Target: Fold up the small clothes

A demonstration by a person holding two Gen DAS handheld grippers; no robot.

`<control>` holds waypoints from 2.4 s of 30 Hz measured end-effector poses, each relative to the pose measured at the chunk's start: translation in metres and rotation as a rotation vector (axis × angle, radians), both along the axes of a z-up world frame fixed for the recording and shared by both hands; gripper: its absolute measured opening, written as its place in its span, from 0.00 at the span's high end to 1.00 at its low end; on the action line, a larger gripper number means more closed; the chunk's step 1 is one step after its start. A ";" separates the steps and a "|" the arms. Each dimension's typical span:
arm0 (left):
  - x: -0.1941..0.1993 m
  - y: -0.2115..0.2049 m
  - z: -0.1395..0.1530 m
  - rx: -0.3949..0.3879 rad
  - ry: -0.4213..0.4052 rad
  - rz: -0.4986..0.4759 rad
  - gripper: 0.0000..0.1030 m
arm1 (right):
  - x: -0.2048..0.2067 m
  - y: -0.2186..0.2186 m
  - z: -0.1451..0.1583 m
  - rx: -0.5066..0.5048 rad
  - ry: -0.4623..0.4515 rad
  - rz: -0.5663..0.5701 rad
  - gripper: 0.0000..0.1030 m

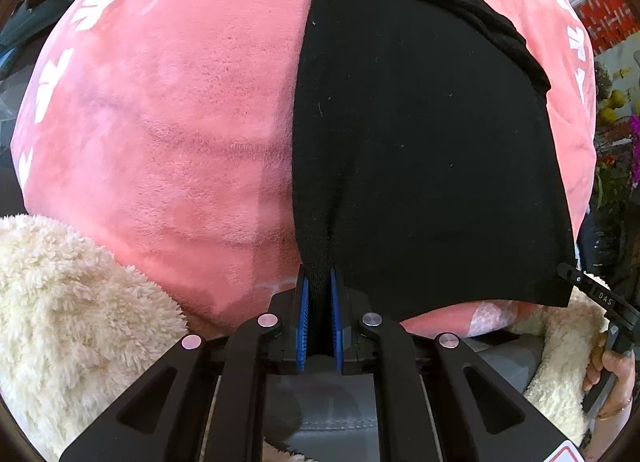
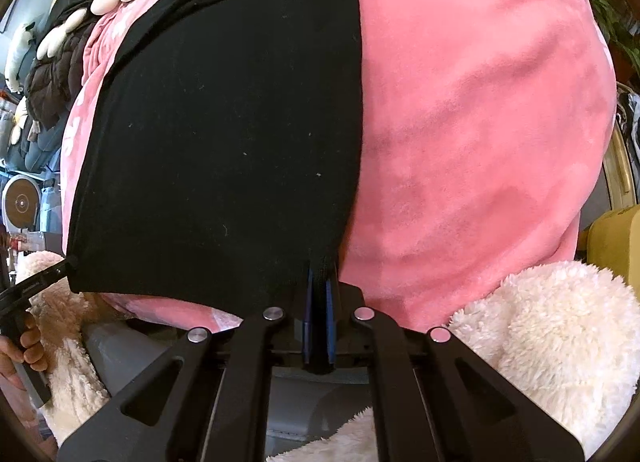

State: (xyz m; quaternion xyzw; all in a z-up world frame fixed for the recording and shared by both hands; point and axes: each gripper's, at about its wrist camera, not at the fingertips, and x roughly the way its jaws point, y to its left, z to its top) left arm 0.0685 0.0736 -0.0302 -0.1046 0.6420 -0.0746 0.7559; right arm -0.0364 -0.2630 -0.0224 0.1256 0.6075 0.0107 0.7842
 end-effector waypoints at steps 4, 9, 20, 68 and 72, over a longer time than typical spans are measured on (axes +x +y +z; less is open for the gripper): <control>-0.003 -0.003 -0.008 0.003 0.015 0.003 0.93 | 0.001 0.000 -0.001 0.004 0.010 0.005 0.96; -0.011 0.001 0.008 -0.032 -0.026 -0.019 0.93 | -0.014 -0.008 0.025 0.061 -0.076 -0.016 0.96; -0.006 0.027 0.082 -0.236 -0.169 0.051 0.93 | -0.022 -0.034 0.090 0.277 -0.277 -0.089 0.96; 0.376 0.003 0.028 0.108 -0.439 0.163 0.96 | 0.358 -0.071 0.030 -0.039 -0.327 -0.157 0.88; 0.374 0.010 0.006 0.080 -0.307 0.162 0.82 | 0.329 -0.076 0.025 -0.012 -0.331 -0.178 0.76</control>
